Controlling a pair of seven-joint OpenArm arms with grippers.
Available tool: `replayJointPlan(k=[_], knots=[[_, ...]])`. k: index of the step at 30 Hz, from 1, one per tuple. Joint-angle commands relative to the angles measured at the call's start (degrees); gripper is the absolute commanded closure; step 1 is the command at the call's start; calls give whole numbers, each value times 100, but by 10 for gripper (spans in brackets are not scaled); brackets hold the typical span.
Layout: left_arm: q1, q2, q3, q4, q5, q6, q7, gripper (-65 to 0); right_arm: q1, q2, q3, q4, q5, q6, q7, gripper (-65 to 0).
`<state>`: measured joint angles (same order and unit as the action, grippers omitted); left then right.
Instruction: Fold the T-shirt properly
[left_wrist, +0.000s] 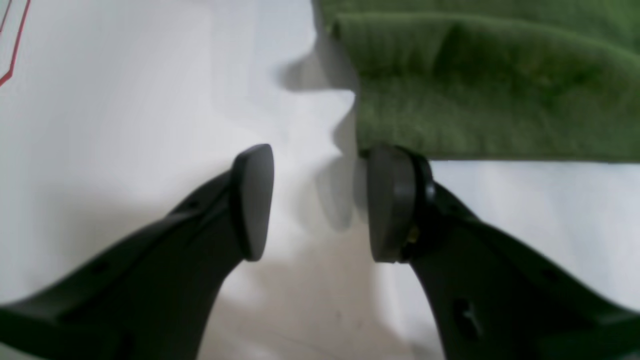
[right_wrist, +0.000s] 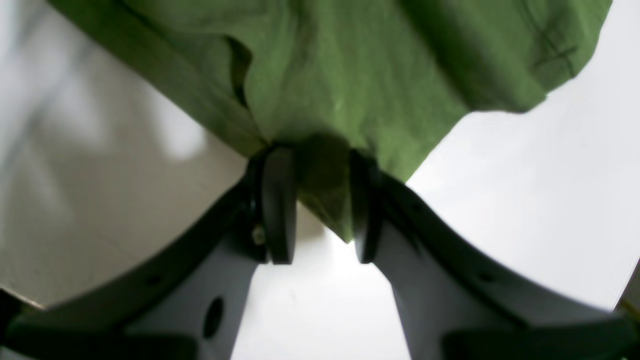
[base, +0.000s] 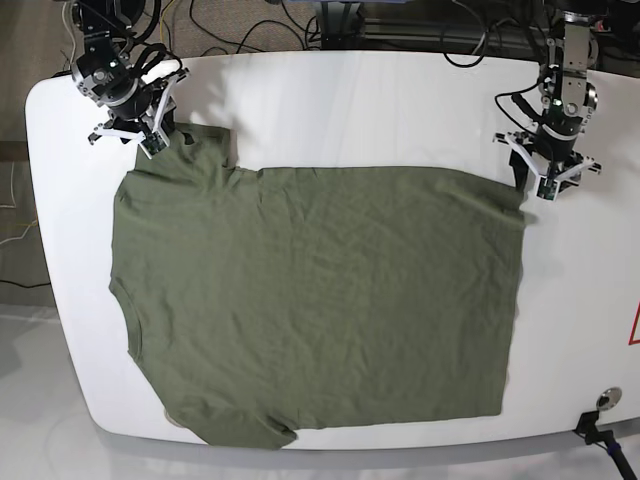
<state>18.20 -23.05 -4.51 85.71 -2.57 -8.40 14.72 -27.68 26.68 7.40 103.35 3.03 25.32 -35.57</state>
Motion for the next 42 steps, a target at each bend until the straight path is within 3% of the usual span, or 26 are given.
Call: replayJointPlan(k=[1, 9, 14, 19, 27, 28, 29, 32, 42], knots=[[-6, -32, 6, 15, 37, -57, 118, -286, -1, 90, 32, 55, -8, -13, -8, -179], [-21, -12, 1, 16, 38, -35, -15, -294, -2, 101, 25, 65, -7, -35, 10, -180], [-42, 5, 5, 8, 50, -48, 250, -273, -9, 100, 13, 48, -33, -25, 17, -178], [-15, 30, 1, -9, 63, -62, 520, -139, 4, 94, 11, 62, -9, -40, 7, -179], [11, 31, 1, 12, 33, -183, 232, 0, -14, 101, 17, 118, -44, -30, -36, -177], [-13, 39, -24, 55, -34, -110, 91, 0, 66, 82, 3, 41, 22, -42, 46, -186], [40, 234, 51, -22, 15, -96, 106, -7, 30, -131, -32, 87, -26, -40, -34, -171], [40, 331, 43, -22, 24, -96, 106, -8, 30, -210, -32, 87, -35, -31, -34, -170], [40, 340, 43, -22, 24, -96, 106, -8, 21, -237, -23, 87, -35, -13, -34, -170]])
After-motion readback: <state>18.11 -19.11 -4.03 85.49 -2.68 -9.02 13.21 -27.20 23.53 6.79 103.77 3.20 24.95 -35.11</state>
